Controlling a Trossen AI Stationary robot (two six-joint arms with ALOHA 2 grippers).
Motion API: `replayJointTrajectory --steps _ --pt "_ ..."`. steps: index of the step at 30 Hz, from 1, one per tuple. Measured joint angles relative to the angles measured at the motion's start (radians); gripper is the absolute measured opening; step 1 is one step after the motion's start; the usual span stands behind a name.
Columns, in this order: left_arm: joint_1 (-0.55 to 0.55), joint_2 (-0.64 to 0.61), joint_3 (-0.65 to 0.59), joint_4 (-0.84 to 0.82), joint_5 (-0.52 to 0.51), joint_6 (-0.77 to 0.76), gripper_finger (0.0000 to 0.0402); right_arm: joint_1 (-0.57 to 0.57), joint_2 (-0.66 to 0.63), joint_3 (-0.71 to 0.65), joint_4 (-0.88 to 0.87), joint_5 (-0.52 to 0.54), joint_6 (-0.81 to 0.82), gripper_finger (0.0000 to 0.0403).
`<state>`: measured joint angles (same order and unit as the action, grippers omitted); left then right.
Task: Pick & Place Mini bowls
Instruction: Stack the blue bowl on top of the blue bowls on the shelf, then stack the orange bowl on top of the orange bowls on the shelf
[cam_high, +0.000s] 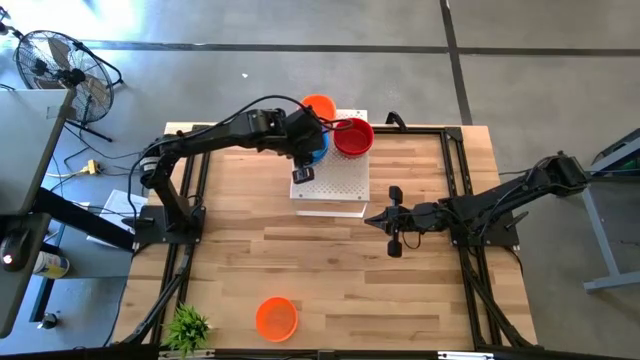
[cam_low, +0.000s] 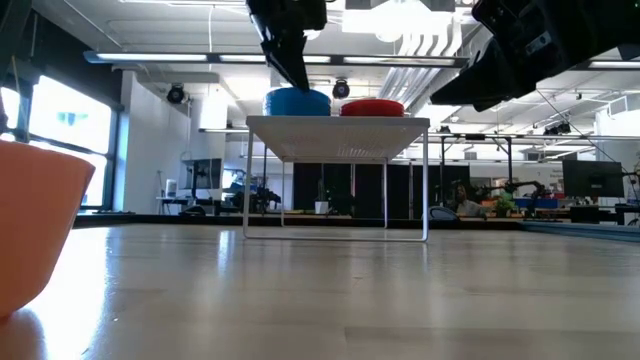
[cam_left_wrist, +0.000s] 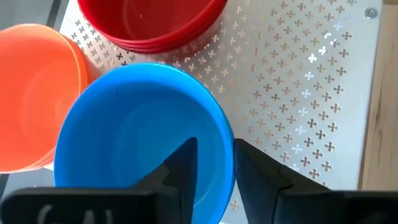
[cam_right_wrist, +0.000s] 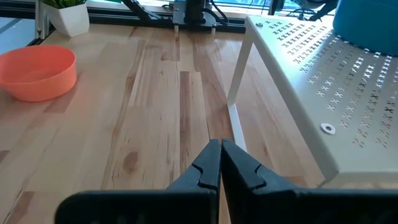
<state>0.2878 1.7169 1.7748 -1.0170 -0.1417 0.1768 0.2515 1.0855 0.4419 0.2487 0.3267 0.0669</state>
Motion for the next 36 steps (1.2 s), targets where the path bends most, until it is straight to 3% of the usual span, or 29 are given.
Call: replayJointTrajectory --steps 7,12,14,16,21,25,29,32,36 --pt "0.0 -0.042 0.0 -0.012 0.0 0.019 0.0099 0.0 0.0 0.0 -0.005 0.0 0.0 0.0001" --pt "-0.026 -0.042 0.0 -0.028 -0.047 0.03 0.0035 0.0 0.0 0.0 -0.005 0.0 -0.001 0.0002" --pt "-0.042 -0.046 -0.003 -0.026 0.002 0.029 0.0009 0.0 0.0 0.0 -0.005 -0.009 -0.005 0.0001" --pt "-0.066 -0.073 -0.032 -0.016 0.062 0.022 0.0011 0.0 0.0 0.0 -0.005 -0.019 -0.015 0.0001" --pt "-0.181 -0.161 -0.224 0.179 0.087 -0.012 0.0002 0.0 0.005 0.0 0.008 -0.014 -0.026 0.0001" --pt "-0.288 -0.255 -0.447 0.472 0.065 -0.054 0.0002 0.0 0.035 0.0 0.036 -0.004 -0.027 0.0001" --pt "-0.378 -0.338 -0.639 0.733 0.066 -0.127 0.0001 -0.001 0.066 -0.063 0.242 -0.062 -0.068 0.0" --pt "-0.429 -0.359 -0.718 0.772 0.077 -0.19 0.0001 -0.01 0.073 -0.131 0.425 -0.134 -0.093 0.0" --pt "-0.504 -0.361 -0.736 0.702 0.097 -0.273 0.0001 -0.023 0.067 -0.19 0.586 -0.154 -0.095 0.0"
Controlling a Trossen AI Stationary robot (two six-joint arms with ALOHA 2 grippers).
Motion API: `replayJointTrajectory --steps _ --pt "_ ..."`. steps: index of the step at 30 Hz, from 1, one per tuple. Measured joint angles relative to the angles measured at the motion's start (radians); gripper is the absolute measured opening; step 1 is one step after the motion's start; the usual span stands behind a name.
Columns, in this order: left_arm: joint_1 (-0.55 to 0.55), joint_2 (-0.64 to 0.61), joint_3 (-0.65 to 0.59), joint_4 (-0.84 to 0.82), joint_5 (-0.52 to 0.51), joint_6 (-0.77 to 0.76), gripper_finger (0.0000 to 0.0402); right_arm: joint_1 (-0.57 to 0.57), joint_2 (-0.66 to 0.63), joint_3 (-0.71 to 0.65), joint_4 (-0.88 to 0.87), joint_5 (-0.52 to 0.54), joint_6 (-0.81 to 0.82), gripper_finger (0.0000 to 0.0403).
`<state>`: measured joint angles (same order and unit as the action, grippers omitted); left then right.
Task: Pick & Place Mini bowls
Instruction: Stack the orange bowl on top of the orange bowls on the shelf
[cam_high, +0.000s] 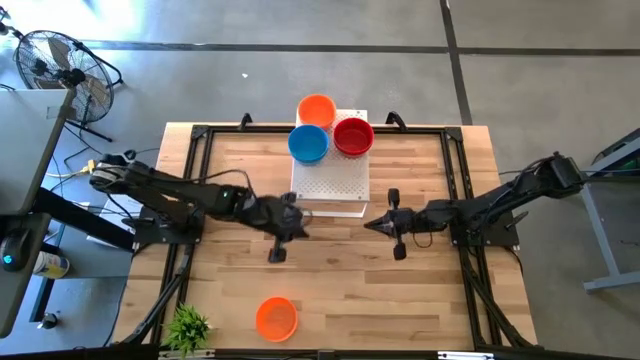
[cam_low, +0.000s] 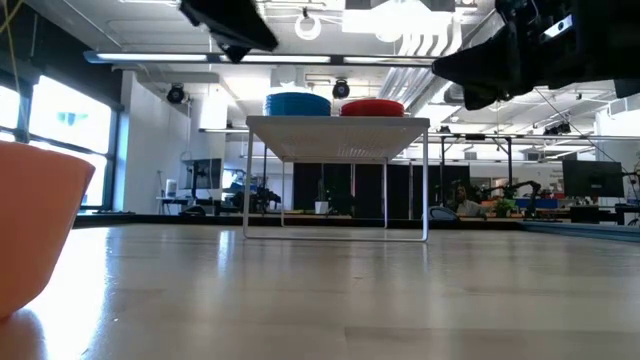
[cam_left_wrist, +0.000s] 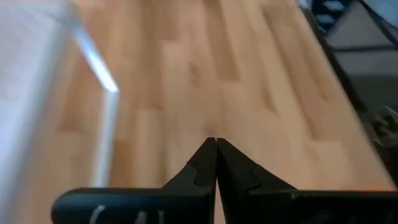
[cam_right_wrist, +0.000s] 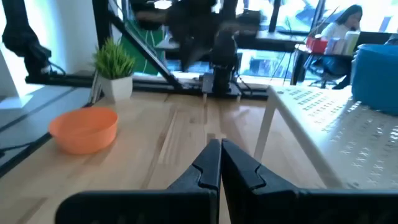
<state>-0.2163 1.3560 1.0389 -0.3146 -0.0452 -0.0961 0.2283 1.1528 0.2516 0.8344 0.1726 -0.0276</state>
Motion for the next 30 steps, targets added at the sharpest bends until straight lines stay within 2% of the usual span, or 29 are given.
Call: replayJointTrajectory --steps 5,8,14,17,25,30 --pt "-0.123 0.043 -0.002 -0.086 0.021 -0.048 0.0001 -0.008 -0.003 -0.013 0.028 0.0 0.0 0.0" --pt "-0.186 0.072 -0.002 -0.081 0.014 -0.099 0.0001 -0.008 -0.002 -0.011 0.026 0.0 0.0 0.0" --pt "-0.279 0.127 0.0 -0.085 -0.014 -0.288 0.0006 -0.008 -0.002 -0.011 0.022 0.0 0.0 0.0" --pt "-0.314 0.166 0.001 -0.092 -0.006 -0.354 0.0027 -0.008 -0.002 -0.011 0.02 0.0 0.0 0.0" --pt "-0.369 0.255 0.014 -0.122 0.012 -0.462 0.0117 -0.008 -0.002 -0.011 0.016 0.0 0.0 0.0" --pt "-0.367 0.307 0.015 -0.138 0.025 -0.566 0.014 -0.008 -0.002 -0.011 0.016 0.0 0.001 0.0"
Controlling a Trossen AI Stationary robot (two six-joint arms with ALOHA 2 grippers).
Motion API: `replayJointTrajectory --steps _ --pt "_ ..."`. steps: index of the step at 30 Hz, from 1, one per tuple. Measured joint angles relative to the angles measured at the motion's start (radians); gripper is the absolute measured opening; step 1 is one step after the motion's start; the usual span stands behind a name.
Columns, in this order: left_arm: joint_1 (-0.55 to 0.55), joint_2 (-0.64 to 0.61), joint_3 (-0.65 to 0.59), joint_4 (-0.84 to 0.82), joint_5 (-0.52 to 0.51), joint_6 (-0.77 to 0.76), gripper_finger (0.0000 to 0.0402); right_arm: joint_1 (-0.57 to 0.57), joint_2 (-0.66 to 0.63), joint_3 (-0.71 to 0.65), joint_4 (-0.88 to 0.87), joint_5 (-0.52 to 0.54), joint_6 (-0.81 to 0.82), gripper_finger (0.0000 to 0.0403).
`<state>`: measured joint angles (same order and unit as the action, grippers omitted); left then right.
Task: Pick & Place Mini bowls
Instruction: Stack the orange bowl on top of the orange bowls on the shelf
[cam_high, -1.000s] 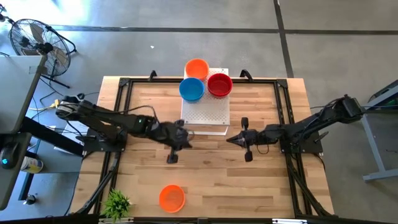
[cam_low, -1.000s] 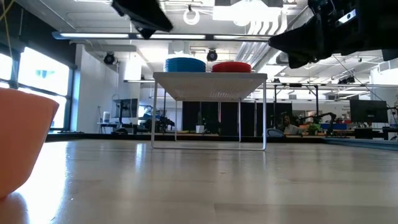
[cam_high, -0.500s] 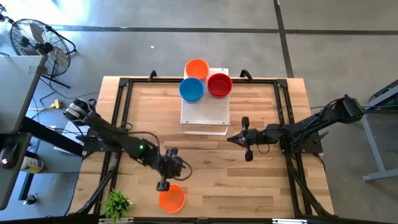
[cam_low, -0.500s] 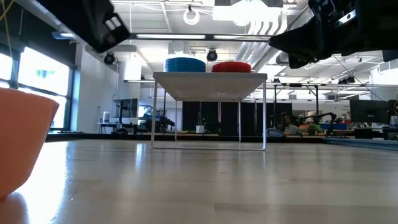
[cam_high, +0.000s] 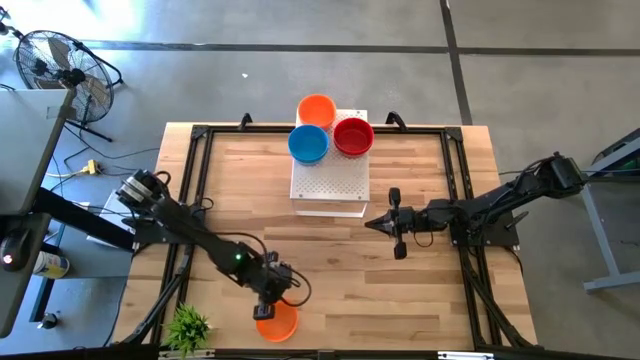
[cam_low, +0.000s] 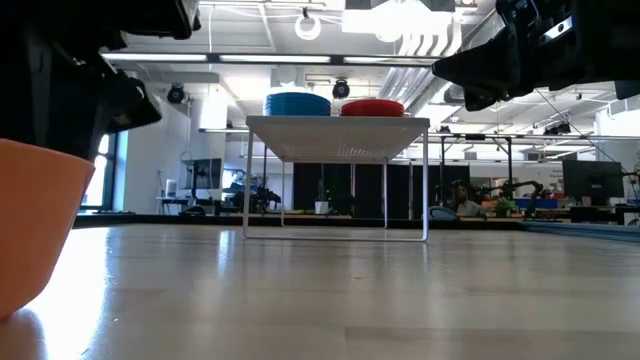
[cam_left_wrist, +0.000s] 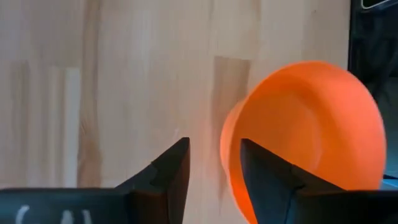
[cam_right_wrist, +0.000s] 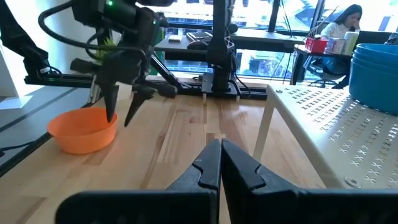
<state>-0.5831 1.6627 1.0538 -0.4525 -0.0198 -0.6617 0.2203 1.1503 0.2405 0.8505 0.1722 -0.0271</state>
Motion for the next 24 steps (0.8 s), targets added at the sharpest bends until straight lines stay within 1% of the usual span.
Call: replayJointTrajectory --steps 3,6,8,12,13,15,18,23,24 --pt "0.0 0.023 0.001 0.013 0.044 -0.019 0.0137 0.0 0.0 0.0 0.0 0.0 0.0 0.0" --pt "0.0 0.054 0.0 0.002 0.069 -0.041 0.0122 0.0 0.0 0.0 0.0 0.0 0.0 0.0" --pt "0.0 0.057 0.0 0.001 0.068 -0.043 0.0098 0.0 0.0 0.0 0.0 0.0 0.0 0.0" --pt "0.001 0.051 0.0 -0.034 0.053 0.019 0.0018 0.0 0.0 0.0 0.0 0.0 0.0 0.0" --pt "0.004 0.035 0.0 -0.077 0.04 0.022 0.0011 0.0 0.0 0.0 0.0 0.0 -0.003 0.0" --pt "0.025 -0.011 -0.001 -0.159 0.022 0.024 0.0013 0.0 0.0 0.0 0.0 0.0 -0.012 0.0" --pt "0.078 -0.096 -0.002 -0.269 -0.027 0.068 0.0005 0.0 0.0 0.0 0.0 0.001 -0.013 0.0" --pt "0.217 -0.283 -0.002 -0.444 -0.122 0.131 0.0004 0.0 0.0 0.001 -0.009 0.002 0.006 0.0" --pt "0.253 -0.318 -0.002 -0.457 -0.136 0.145 0.0004 0.0 0.0 0.001 -0.016 0.002 0.01 0.0"
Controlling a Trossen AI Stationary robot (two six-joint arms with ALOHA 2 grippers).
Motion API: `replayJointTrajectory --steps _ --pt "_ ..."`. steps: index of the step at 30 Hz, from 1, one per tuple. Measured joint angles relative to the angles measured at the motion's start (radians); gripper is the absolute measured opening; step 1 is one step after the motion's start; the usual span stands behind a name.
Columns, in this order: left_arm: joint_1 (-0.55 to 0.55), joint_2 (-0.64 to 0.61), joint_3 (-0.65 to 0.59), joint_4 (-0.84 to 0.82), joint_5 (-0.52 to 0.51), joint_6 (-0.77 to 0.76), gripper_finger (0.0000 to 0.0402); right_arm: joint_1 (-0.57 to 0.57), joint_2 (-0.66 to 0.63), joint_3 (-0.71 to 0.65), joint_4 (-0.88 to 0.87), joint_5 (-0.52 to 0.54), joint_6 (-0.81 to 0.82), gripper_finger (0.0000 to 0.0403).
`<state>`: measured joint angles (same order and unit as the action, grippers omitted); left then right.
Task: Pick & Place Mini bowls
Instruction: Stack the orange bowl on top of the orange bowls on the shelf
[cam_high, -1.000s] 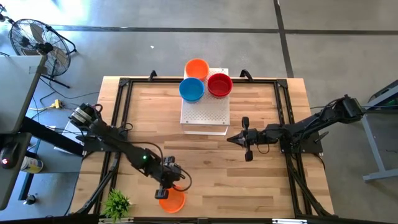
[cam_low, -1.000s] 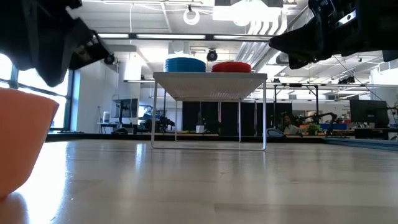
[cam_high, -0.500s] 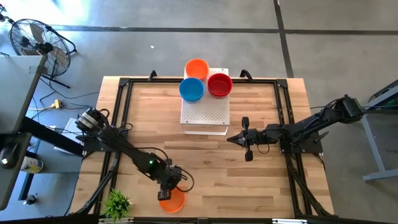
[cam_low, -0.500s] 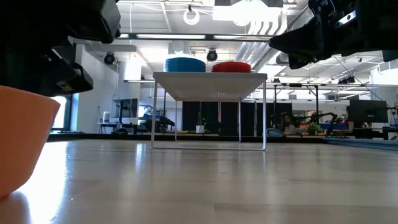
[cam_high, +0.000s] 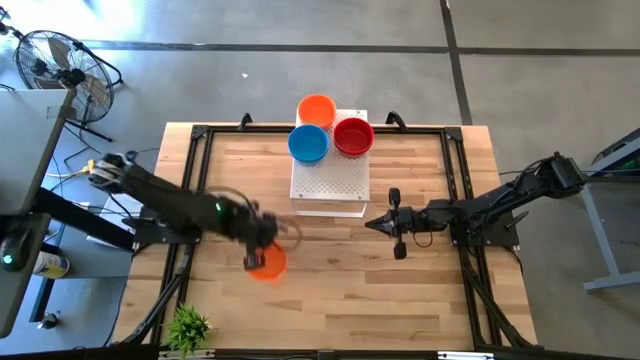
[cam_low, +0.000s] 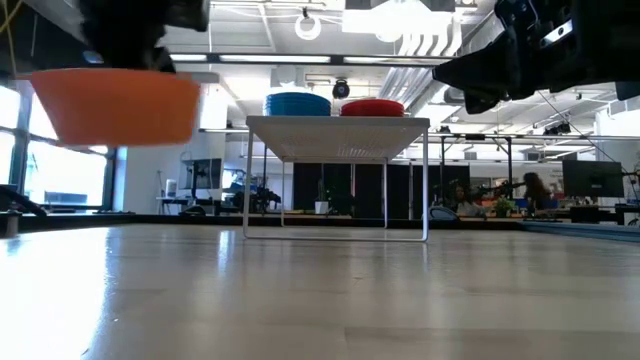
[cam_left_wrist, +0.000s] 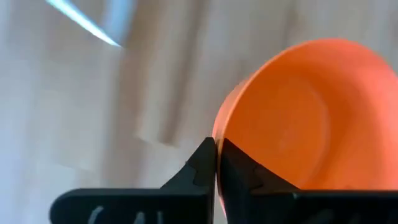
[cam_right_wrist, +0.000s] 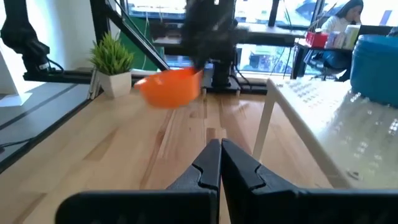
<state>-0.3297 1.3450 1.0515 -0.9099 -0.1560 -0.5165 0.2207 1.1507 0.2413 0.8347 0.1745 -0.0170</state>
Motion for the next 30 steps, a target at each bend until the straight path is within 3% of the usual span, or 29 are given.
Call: replayJointTrajectory --steps 6,12,16,21,26,30 --pt "0.256 -0.192 0.0 -0.083 -0.081 0.038 0.0003 0.001 0.0 0.0 -0.008 0.0 0.001 0.0" --pt "0.551 -0.28 0.001 -0.12 -0.12 0.06 0.0002 0.001 0.0 0.0 -0.008 0.001 -0.008 0.0" --pt "0.748 -0.269 -0.001 -0.096 -0.095 0.148 0.0002 0.001 0.0 0.0 -0.012 0.001 -0.009 0.0" --pt "0.949 -0.199 -0.001 0.03 0.017 0.24 0.0001 0.001 0.0 0.0 -0.015 0.001 -0.009 0.0" --pt "1.058 -0.11 0.001 0.108 0.079 0.292 0.0001 0.001 0.0 0.0 -0.016 0.001 -0.009 0.0" --pt "1.077 -0.025 -0.005 0.094 0.092 0.306 0.0001 0.001 0.0 0.0 -0.019 0.001 -0.009 0.0"
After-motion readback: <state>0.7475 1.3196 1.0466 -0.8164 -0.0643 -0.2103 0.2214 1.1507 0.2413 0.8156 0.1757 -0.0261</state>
